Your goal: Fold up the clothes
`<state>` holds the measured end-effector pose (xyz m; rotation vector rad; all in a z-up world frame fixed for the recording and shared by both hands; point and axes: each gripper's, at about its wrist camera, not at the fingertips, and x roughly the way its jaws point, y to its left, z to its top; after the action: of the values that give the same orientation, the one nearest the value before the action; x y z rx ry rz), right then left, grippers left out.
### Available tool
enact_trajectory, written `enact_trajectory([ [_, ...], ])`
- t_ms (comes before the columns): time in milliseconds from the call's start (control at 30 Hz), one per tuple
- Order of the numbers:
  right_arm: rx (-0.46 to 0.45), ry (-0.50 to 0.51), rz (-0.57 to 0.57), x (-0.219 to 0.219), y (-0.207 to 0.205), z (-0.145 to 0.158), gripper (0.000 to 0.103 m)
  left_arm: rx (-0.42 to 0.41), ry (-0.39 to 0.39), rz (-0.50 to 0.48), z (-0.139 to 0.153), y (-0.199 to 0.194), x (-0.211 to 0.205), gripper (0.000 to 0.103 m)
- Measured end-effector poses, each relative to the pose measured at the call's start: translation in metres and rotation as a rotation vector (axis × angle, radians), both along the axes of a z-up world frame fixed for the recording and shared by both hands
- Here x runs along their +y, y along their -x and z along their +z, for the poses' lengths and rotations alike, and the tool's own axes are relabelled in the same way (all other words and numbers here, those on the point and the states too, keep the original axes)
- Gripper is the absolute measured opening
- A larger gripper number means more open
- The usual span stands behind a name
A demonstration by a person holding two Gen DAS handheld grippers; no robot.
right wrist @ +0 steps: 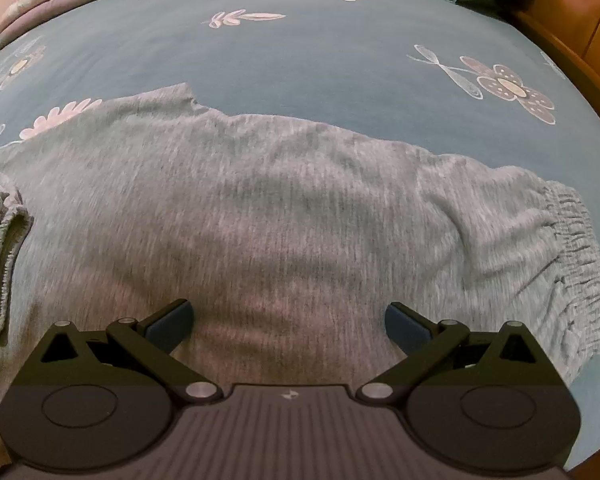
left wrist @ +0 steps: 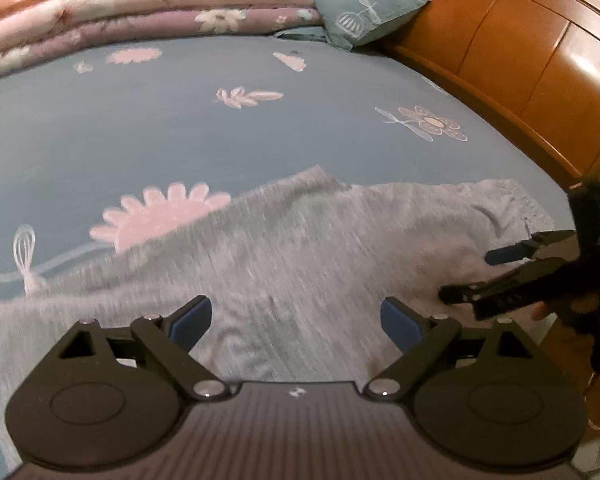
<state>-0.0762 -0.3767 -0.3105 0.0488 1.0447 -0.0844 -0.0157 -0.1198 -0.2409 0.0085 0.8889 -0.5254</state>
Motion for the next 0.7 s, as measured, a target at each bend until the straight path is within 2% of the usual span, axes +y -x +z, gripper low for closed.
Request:
enact_trajectory([
  [100,-0.009,0.002,-0.007,0.001,0.001,0.000,0.103,0.073,0.035,0.003,-0.020,-0.002,-0.011,0.091],
  [167,-0.009,0.003,-0.007,0.001,0.000,0.000,0.103,0.074,0.013,0.011,-0.029,-0.004,-0.020,0.091],
  [300,-0.003,-0.001,-0.003,0.001,-0.003,0.001,0.103,0.062,0.043,0.042,-0.016,0.001,-0.016,0.091],
  [433,-0.002,0.000,-0.008,0.001,-0.004,0.001,0.103,0.045,0.000,0.099,0.003,0.023,0.001,0.092],
  [500,-0.006,0.001,-0.014,0.002,-0.004,0.001,0.103,0.077,-0.018,0.113,0.002,0.033,0.007,0.092],
  [633,-0.022,0.003,-0.020,0.003,-0.003,0.000,0.103,0.196,-0.015,0.111,-0.018,0.045,0.005,0.092],
  [700,-0.025,0.004,-0.020,0.003,-0.003,0.000,0.103,0.219,-0.025,0.093,-0.026,0.048,-0.001,0.092],
])
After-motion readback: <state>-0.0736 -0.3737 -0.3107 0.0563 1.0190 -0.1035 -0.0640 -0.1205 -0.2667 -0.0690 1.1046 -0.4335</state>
